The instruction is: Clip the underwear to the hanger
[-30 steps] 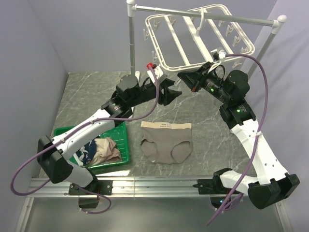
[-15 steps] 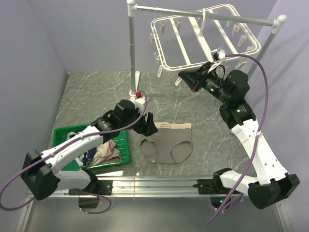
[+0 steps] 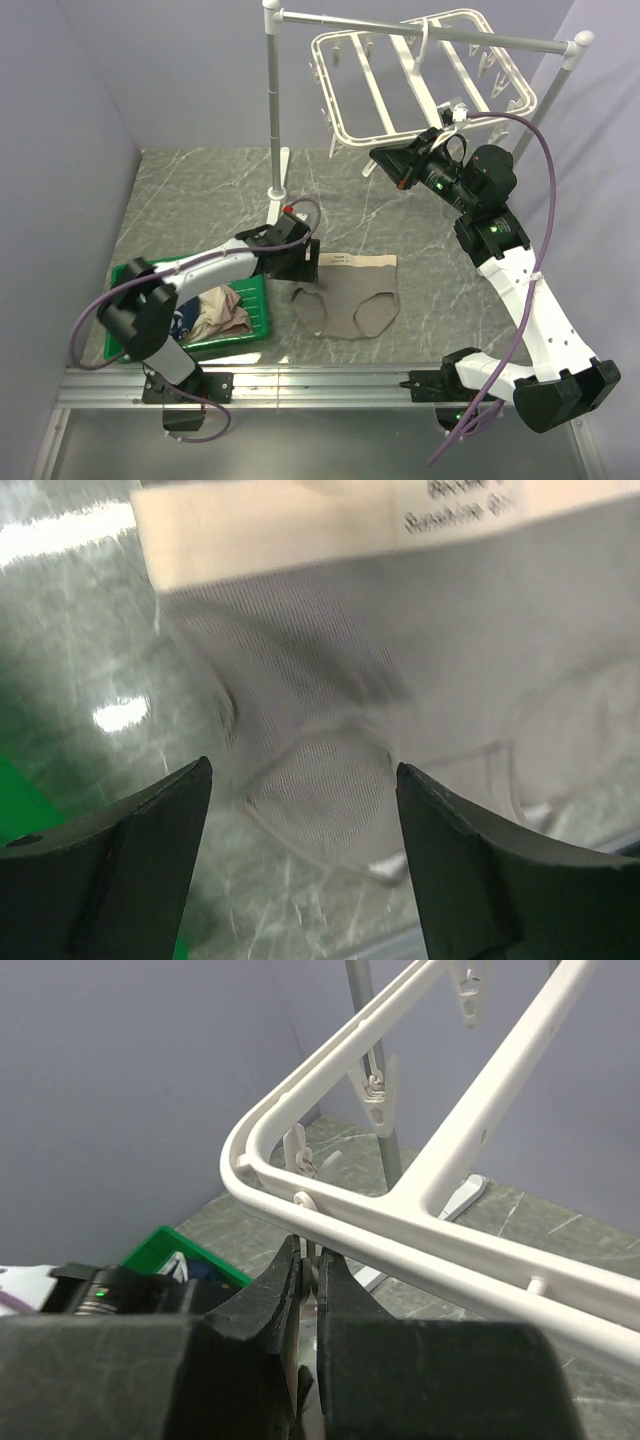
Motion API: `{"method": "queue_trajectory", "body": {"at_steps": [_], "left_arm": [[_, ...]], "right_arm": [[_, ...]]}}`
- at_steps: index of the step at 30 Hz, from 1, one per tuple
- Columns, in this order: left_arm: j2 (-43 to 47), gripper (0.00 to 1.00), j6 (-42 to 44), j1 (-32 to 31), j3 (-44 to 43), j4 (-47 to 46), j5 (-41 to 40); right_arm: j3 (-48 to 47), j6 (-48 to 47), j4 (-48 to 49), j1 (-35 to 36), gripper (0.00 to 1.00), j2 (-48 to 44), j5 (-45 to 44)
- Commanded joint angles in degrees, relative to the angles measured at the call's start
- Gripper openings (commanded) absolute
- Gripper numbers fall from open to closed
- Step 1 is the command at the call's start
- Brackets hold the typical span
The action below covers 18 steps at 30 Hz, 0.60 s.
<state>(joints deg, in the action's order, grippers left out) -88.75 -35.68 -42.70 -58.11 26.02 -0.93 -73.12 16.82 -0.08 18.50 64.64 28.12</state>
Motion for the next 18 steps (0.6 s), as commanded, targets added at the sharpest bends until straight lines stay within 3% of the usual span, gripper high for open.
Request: {"method": "queue_trajectory", "body": {"at_steps": [1,18], "left_arm": [[-4.9,0.81,-1.0,0.4,-6.7,1.6,-3.2],[-22.0,0.94,-1.7,0.6,-15.9,5.4,-7.0]], "right_arm": [[-1.3,-0.9,0.5,0.1,0.00,-1.4,-0.4],[-0.4,-1.7,0.5,0.1,0.00,-1.9,0.2]]}}
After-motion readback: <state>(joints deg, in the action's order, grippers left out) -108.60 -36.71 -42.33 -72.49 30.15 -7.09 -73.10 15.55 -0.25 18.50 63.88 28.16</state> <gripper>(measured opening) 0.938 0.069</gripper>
